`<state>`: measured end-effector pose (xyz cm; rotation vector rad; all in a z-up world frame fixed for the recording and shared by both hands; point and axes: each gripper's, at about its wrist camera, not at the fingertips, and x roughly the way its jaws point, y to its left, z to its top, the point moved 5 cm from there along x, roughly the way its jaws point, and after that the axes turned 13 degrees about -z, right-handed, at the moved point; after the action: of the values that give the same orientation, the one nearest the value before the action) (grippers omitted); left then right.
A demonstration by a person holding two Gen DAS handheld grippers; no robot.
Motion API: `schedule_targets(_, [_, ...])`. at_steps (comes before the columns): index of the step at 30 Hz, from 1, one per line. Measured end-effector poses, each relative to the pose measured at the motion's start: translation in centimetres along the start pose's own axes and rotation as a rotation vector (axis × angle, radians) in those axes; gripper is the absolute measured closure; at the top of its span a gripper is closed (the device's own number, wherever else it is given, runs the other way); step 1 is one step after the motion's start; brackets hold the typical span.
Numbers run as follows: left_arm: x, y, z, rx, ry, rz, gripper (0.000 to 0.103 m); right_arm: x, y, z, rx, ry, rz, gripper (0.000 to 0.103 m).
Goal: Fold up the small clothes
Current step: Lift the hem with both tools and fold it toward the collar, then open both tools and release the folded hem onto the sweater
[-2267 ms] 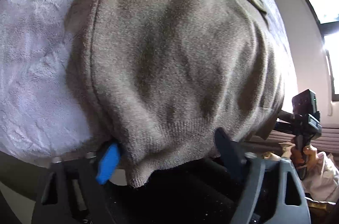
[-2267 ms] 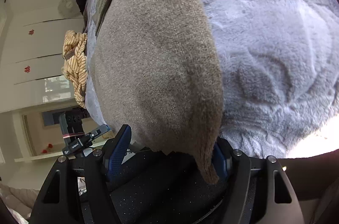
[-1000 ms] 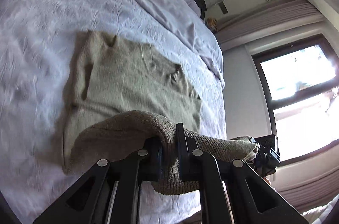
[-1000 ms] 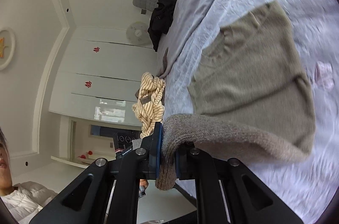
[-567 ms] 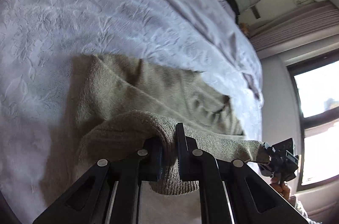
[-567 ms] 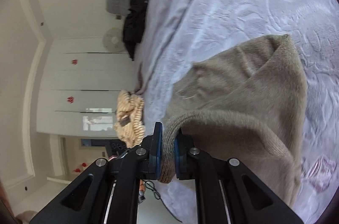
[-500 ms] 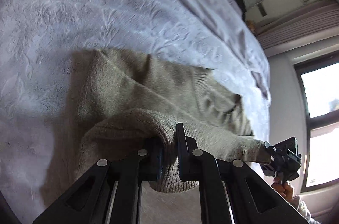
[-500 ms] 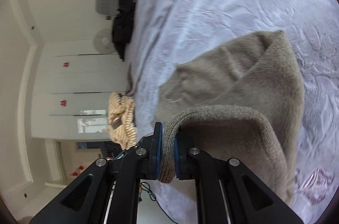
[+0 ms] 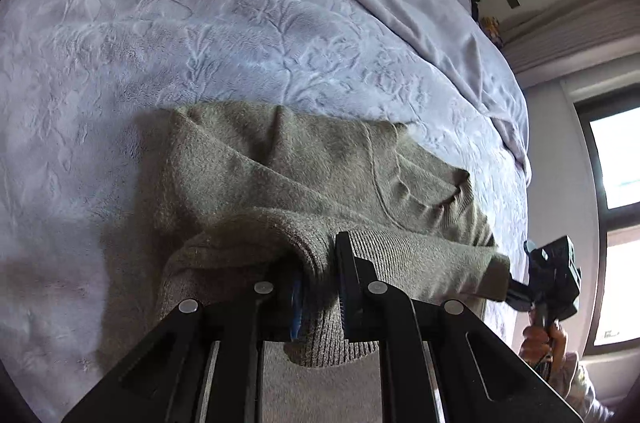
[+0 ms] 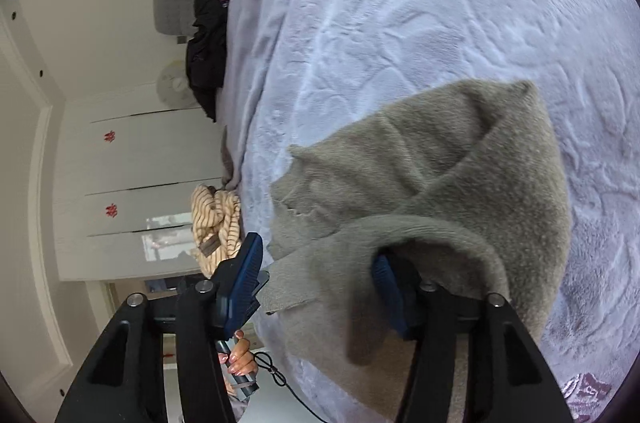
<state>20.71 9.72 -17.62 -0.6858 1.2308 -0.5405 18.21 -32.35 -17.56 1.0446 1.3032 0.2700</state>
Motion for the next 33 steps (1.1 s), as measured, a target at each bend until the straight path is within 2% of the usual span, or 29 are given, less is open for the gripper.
schedule_targets(1, [0.1, 0.0, -0.3, 0.005, 0.018, 0.007, 0.066, 0.0, 0.3, -0.1, -0.006, 0.009, 0.003, 0.043])
schedule_targets(2, [0.1, 0.0, -0.5, 0.012, 0.024, 0.027, 0.042, 0.1, 0.4, -0.3, -0.008, 0.025, 0.005, 0.043])
schedule_targets(3, [0.1, 0.0, -0.8, 0.032, 0.021, 0.059, 0.037, 0.2, 0.4, -0.6, -0.007, 0.042, 0.006, 0.043])
schedule_targets(7, [1.2, 0.1, -1.6, 0.015, 0.061, 0.018, 0.037, 0.6, 0.0, -2.0, 0.013, 0.089, 0.029, 0.044])
schedule_targets(10, [1.4, -0.4, -0.9, -0.009, 0.026, -0.026, 0.037, 0.9, 0.2, -2.2, 0.026, 0.101, 0.092, 0.045])
schedule_targets(12, [1.1, -0.6, 0.4, -0.04, -0.027, -0.05, 0.037, 0.8, 0.7, -1.4, 0.052, 0.068, 0.165, 0.045])
schedule_targets(15, [0.1, -1.0, 2.6, -0.055, -0.11, -0.035, 0.037, -0.1, 0.7, 0.5, 0.112, -0.015, 0.242, 0.045])
schedule_targets(18, [-1.7, -1.7, 4.3, -0.04, -0.177, -0.023, 0.037, -1.1, 0.0, 2.3, 0.199, -0.092, 0.27, 0.044])
schedule_targets(20, [-3.1, -2.4, 4.9, -0.001, -0.207, 0.004, 0.037, -1.9, 0.1, 2.9, 0.187, -0.123, 0.219, 0.044])
schedule_targets(22, [-3.9, -2.8, 4.7, 0.054, -0.2, 0.045, 0.037, -2.7, 1.2, 2.7, 0.072, -0.124, 0.098, 0.044])
schedule_targets(26, [-1.6, -2.5, 2.7, 0.153, -0.089, 0.165, 0.037, -2.1, 3.2, 1.2, -0.154, -0.074, -0.138, 0.044])
schedule_targets(28, [0.3, -1.6, 1.5, 0.142, -0.054, 0.191, 0.037, -0.7, 3.7, 0.6, -0.22, -0.036, -0.203, 0.044])
schedule_targets(30, [2.2, -0.3, 0.6, 0.11, -0.041, 0.235, 0.037, 0.7, 3.5, 0.3, -0.229, -0.018, -0.241, 0.044])
schedule_targets(33, [3.1, 1.7, 0.2, 0.066, -0.05, 0.316, 0.037, 2.4, 1.8, 0.0, -0.22, -0.007, -0.358, 0.045])
